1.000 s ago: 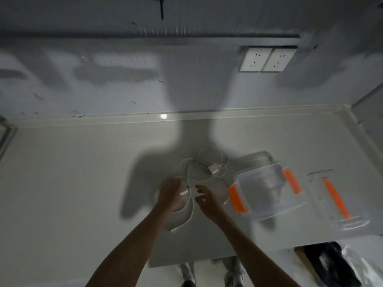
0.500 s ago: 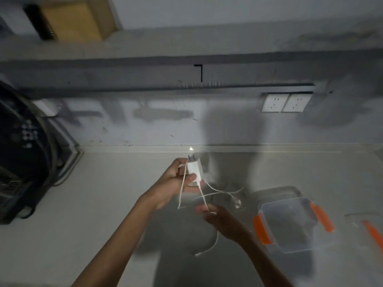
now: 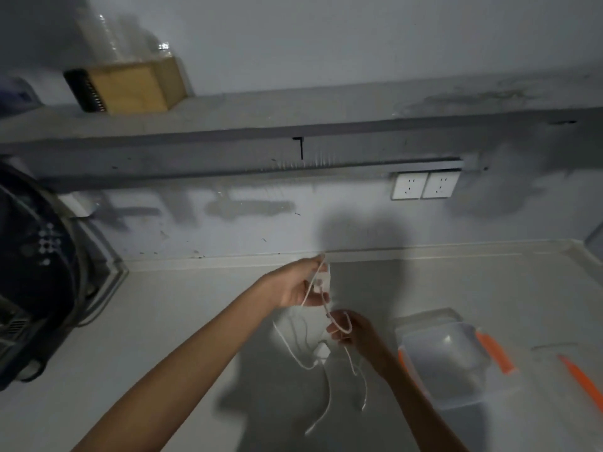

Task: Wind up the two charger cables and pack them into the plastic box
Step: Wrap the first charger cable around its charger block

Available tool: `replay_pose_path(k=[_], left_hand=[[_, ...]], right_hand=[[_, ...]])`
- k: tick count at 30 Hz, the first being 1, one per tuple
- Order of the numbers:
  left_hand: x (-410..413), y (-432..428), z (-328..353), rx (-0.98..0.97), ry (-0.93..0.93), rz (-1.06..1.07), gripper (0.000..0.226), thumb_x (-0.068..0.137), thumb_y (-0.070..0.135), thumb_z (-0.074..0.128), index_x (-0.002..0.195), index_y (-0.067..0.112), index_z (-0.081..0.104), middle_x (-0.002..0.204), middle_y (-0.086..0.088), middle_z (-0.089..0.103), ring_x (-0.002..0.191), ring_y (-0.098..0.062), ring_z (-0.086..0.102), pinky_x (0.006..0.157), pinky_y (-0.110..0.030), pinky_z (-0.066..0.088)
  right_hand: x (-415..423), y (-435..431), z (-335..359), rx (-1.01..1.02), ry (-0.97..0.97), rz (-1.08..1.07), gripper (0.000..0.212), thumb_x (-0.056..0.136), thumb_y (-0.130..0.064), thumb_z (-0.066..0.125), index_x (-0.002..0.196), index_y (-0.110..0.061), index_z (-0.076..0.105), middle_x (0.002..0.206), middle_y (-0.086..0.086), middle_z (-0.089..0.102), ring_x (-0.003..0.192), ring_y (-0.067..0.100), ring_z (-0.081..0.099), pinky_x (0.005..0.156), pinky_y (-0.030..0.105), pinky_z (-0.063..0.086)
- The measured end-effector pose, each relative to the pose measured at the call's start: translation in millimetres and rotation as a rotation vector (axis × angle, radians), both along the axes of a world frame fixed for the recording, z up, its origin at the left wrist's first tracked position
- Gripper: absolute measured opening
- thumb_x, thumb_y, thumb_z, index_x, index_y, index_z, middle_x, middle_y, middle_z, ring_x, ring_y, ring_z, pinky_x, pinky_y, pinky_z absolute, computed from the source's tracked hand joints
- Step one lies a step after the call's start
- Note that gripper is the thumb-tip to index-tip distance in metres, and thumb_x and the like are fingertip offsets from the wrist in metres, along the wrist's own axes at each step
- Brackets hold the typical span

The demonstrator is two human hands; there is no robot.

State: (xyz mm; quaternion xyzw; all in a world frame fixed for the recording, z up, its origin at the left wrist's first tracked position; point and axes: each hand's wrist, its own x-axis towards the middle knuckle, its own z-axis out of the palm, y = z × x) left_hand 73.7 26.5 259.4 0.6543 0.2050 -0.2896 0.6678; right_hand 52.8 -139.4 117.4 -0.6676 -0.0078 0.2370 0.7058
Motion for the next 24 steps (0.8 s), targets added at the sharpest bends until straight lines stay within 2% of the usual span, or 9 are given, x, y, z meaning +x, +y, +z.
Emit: replay_pose_path(k=[3, 6, 10, 14, 16, 18, 20, 22, 24], left_hand=[[0, -14, -19, 0.101, -0.011, -0.14, 0.03, 0.095, 0.048, 0.046, 0.094, 0.02, 0.055, 0.074, -0.003, 0.057, 0.052, -0.018, 0.053, 0.054, -0.036, 0.058], [-2, -17, -37, 0.23, -0.125, -0.236, 0.044, 0.097, 0.051, 0.036, 0.134, 0.029, 0.044, 0.12, -0.006, 0.052, 0.057, -0.026, 0.062, 0.049, -0.033, 0.054], [-9, -23, -55, 0.349, -0.272, -0.399, 0.047, 0.097, 0.051, 0.029, 0.142, 0.039, 0.036, 0.126, -0.009, 0.056, 0.059, -0.025, 0.064, 0.039, -0.026, 0.044], [-12, -24, -52, 0.352, -0.314, -0.28, 0.051, 0.09, 0.055, 0.045, 0.121, 0.019, 0.063, 0.108, -0.011, 0.07, 0.057, -0.029, 0.07, 0.037, -0.024, 0.034], [-7, -12, -47, 0.445, -0.328, -0.043, 0.041, 0.085, 0.034, 0.051, 0.111, 0.006, 0.066, 0.107, -0.016, 0.072, 0.071, -0.043, 0.071, 0.046, -0.029, 0.041], [-2, 3, -52, 0.919, -0.338, -0.039, 0.037, 0.086, 0.022, 0.046, 0.114, 0.003, 0.061, 0.118, -0.02, 0.065, 0.105, -0.043, 0.063, 0.078, -0.036, 0.05], [-7, 3, -56, 1.323, -0.459, -0.203, 0.043, 0.09, 0.024, 0.043, 0.128, 0.006, 0.05, 0.138, -0.018, 0.052, 0.129, -0.036, 0.046, 0.107, -0.041, 0.037], [-17, -19, -45, 1.124, -0.678, -0.221, 0.042, 0.098, 0.034, 0.039, 0.131, 0.01, 0.05, 0.138, -0.013, 0.055, 0.127, -0.026, 0.05, 0.107, -0.037, 0.036], [-31, -42, -20, 0.548, -0.629, -0.222, 0.041, 0.098, 0.043, 0.044, 0.122, 0.012, 0.059, 0.123, -0.009, 0.066, 0.105, -0.008, 0.062, 0.092, -0.023, 0.046]], right_hand=[[-15, -14, 22, -0.012, -0.031, 0.206, 0.04, 0.084, -0.003, 0.06, 0.116, -0.027, 0.065, 0.098, 0.002, 0.075, 0.083, 0.012, 0.071, 0.069, 0.021, 0.057], [-18, -25, 35, -0.033, -0.096, 0.195, 0.054, 0.085, 0.005, 0.063, 0.127, -0.026, 0.053, 0.118, -0.003, 0.069, 0.106, 0.015, 0.068, 0.08, 0.026, 0.058], [-11, -29, 45, 0.283, 0.193, 0.088, 0.044, 0.085, -0.02, 0.063, 0.126, -0.006, 0.056, 0.114, 0.015, 0.062, 0.099, 0.03, 0.065, 0.084, 0.042, 0.054], [-15, -24, 47, 0.088, 0.117, 0.081, 0.041, 0.09, -0.045, 0.058, 0.115, -0.014, 0.065, 0.1, 0.009, 0.065, 0.08, 0.019, 0.06, 0.068, 0.029, 0.053], [-17, -29, 47, -0.046, 0.021, -0.009, 0.036, 0.088, -0.04, 0.064, 0.112, -0.014, 0.063, 0.094, 0.009, 0.066, 0.074, 0.018, 0.059, 0.061, 0.023, 0.051], [-15, -34, 49, -0.06, -0.036, -0.101, 0.039, 0.086, -0.037, 0.066, 0.112, -0.009, 0.059, 0.09, 0.011, 0.063, 0.067, 0.017, 0.059, 0.055, 0.02, 0.05], [-7, -35, 52, -0.084, -0.049, -0.169, 0.044, 0.084, -0.04, 0.068, 0.111, -0.008, 0.057, 0.09, 0.014, 0.061, 0.063, 0.017, 0.062, 0.053, 0.022, 0.052], [3, -31, 60, -0.066, -0.086, -0.201, 0.041, 0.087, -0.037, 0.066, 0.112, -0.007, 0.055, 0.09, 0.018, 0.06, 0.068, 0.025, 0.065, 0.058, 0.025, 0.055], [9, -27, 71, -0.026, -0.102, -0.162, 0.029, 0.092, -0.029, 0.06, 0.113, -0.009, 0.057, 0.096, 0.023, 0.063, 0.072, 0.029, 0.069, 0.06, 0.029, 0.058]])
